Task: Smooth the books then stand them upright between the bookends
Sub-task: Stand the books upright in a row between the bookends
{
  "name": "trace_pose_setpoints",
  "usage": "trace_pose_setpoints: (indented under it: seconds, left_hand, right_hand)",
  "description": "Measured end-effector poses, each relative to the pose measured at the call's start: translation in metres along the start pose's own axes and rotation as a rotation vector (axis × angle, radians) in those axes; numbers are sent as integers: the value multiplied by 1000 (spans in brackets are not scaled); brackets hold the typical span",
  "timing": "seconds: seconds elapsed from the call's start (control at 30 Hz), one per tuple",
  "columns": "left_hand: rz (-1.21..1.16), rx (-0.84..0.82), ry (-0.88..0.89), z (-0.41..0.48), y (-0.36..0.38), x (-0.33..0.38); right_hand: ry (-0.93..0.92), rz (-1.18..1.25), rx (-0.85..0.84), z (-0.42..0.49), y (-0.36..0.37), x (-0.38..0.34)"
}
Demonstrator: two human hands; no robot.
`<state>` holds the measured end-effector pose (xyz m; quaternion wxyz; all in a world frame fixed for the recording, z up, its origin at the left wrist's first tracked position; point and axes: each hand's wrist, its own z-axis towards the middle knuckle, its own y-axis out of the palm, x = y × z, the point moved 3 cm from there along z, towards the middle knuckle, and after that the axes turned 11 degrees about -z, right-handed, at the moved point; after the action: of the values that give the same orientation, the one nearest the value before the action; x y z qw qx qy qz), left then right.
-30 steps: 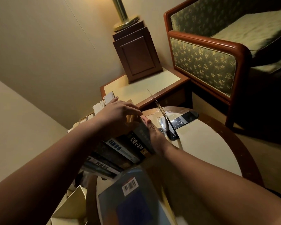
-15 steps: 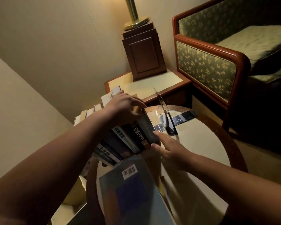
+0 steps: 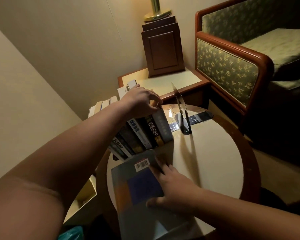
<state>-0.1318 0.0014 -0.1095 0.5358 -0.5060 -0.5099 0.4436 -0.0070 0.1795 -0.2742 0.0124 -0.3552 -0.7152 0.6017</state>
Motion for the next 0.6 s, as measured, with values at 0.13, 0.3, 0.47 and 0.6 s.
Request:
trace_pose_setpoints:
  seconds: [0.13, 0.3, 0.47, 0.6]
  left_hand:
    - [-26, 24, -3, -1, 0, 0]
    - [-35, 25, -11, -2, -1, 1]
    - [-50, 47, -15, -3, -2, 5]
    - [-47, 50, -13, -5, -3, 5]
  right_hand:
    - [-8, 48, 108, -13, -4, -3]
    - [15, 50, 120, -24, -3, 8]
    - [84, 90, 81, -27, -2, 27]
    - [91, 31, 74, -36, -7, 48]
